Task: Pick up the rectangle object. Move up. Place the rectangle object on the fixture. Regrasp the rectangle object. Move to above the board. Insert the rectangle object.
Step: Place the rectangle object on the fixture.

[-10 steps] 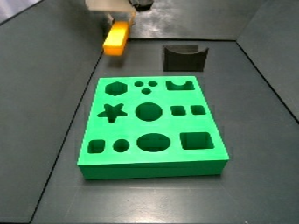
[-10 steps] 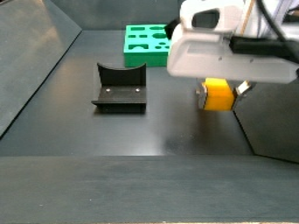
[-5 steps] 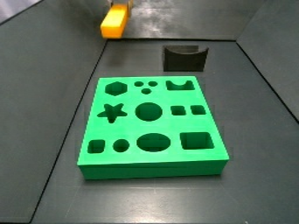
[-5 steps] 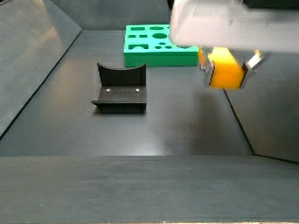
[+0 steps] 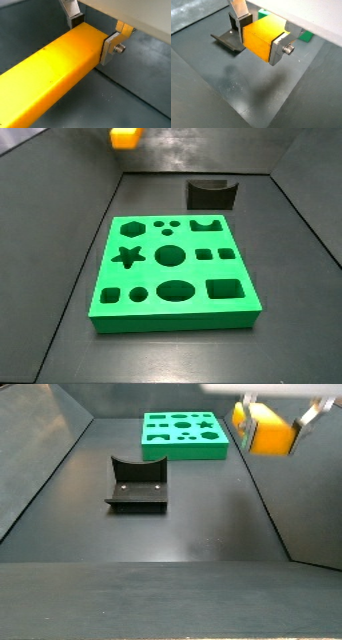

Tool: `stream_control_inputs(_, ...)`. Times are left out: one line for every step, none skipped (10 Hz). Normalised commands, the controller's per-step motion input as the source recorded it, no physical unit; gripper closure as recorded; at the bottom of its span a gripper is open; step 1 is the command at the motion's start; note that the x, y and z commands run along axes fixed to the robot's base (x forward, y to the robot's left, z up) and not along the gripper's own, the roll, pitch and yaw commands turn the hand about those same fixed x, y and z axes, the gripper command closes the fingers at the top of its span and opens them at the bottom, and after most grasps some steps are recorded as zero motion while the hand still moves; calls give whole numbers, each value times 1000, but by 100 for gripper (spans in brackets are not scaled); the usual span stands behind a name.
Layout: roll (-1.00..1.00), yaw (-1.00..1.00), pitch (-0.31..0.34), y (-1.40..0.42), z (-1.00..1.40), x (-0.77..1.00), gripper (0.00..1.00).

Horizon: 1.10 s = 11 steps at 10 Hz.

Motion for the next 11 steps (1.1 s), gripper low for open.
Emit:
stream_control_inputs(-312, 571, -56, -1000, -130, 896, 100)
stream_control_inputs(-294, 539, -57, -1000, -162, 915, 100)
stream_control_inputs(-244, 403, -56, -1000, -154, 972, 100)
stream_control_inputs(-199, 270, -48, -956, -145, 1000, 100)
stream_control_inputs(-163, 177, -30, -877, -139, 1000, 100)
stream_control_inputs(-112, 104, -10, -748, -126, 1000, 100)
stream_control_inputs(-88, 69, -7, -639, -118, 1000, 100)
stream_control_inputs(-67, 41, -4, -487, -106, 1000, 100)
stream_control_inputs(-61, 32, 2, -435, -102, 1000, 100)
stream_control_inputs(-40, 31, 7, -332, -83, 1000, 100)
stream_control_inputs(-29, 30, 11, -277, -78, 1000, 100)
